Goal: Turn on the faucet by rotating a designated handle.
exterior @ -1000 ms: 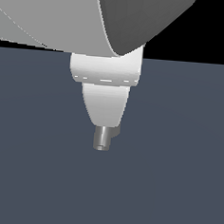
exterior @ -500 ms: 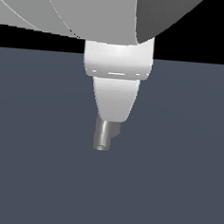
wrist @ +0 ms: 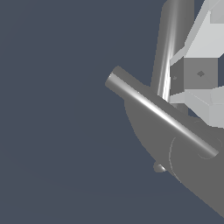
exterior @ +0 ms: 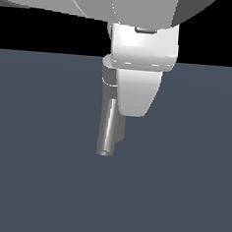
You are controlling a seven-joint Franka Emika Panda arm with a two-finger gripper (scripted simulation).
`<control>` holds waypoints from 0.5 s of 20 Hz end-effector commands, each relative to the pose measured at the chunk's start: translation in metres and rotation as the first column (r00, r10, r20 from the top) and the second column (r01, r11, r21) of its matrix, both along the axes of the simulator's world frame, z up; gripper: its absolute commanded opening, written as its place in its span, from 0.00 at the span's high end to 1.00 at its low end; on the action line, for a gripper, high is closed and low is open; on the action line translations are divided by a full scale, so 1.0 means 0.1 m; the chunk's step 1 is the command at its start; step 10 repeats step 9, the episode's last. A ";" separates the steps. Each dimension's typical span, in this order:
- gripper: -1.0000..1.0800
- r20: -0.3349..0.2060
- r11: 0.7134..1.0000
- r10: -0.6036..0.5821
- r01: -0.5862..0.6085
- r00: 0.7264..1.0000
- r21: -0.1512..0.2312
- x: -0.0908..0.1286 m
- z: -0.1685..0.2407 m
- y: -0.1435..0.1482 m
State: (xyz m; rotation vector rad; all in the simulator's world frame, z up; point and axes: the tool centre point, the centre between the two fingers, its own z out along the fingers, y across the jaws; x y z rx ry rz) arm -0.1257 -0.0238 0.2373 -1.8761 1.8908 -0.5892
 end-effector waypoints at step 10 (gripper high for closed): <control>1.00 -0.004 0.998 -0.056 0.056 0.998 0.009 0.12 0.07 -0.44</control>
